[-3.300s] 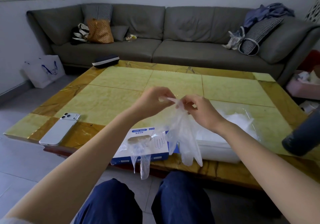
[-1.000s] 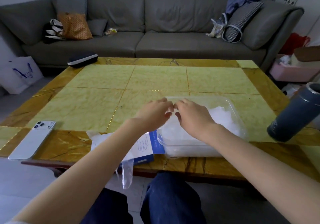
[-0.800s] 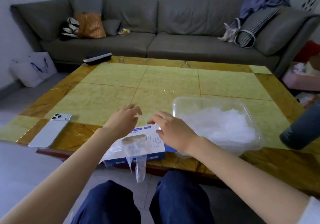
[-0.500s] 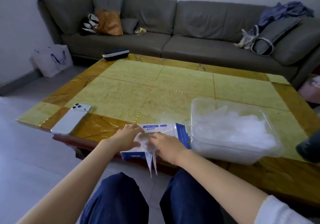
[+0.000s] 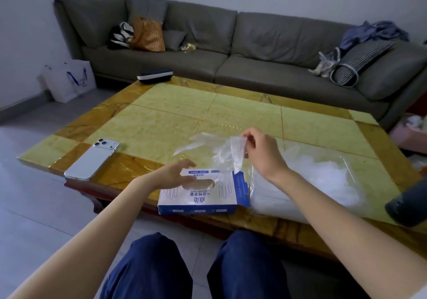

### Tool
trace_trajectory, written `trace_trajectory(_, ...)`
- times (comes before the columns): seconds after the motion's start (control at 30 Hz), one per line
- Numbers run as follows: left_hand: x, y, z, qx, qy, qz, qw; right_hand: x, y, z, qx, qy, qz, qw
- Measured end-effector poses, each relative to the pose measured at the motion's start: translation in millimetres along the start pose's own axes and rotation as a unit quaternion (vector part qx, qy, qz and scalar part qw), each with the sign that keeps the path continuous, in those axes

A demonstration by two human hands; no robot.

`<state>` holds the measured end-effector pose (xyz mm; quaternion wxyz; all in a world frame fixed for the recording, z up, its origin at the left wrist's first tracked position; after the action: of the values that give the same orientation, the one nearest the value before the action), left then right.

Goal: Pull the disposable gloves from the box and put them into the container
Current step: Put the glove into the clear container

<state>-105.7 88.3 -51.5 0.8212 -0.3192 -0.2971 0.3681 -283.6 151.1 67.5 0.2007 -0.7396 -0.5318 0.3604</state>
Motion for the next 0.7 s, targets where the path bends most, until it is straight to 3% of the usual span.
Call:
trace_trajectory(0.1, -0.8, -6.8, 36.2, 0.119, 0.044, 0.018, 0.992, -5.4, -19.2, 18.3, -0.040, 0.056, -0.002, 0.998)
trace_trajectory(0.27, -3.3, 3.2, 96.6, 0.294, 0.113, -0.026, 0.949, 6.4, -29.5, 41.9, -0.241, 0.158, -0.050, 0.956)
trace_trajectory(0.5, -21.1, -1.9, 131.4, 0.318, 0.103, 0.079, 0.939, 22.7, -55.6, 83.6, -0.287, 0.230, -0.006, 0.930)
trace_trajectory(0.7, -31.9, -11.1, 142.7, 0.320, 0.082, 0.104, 0.938, 34.1, -72.0, 122.5, -0.246, 0.264, 0.056, 0.931)
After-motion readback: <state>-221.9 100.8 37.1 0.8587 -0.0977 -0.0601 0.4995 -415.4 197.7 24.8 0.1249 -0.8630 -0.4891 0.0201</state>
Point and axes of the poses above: each hand's wrist, its own x-axis away from the middle knuckle, its own y-axis out of the palm, z = x × y, the point moved 9 cm from there along -x, towards the middle knuckle, and after that the axes turned 3 degrees about z, right-handed, at the moved point
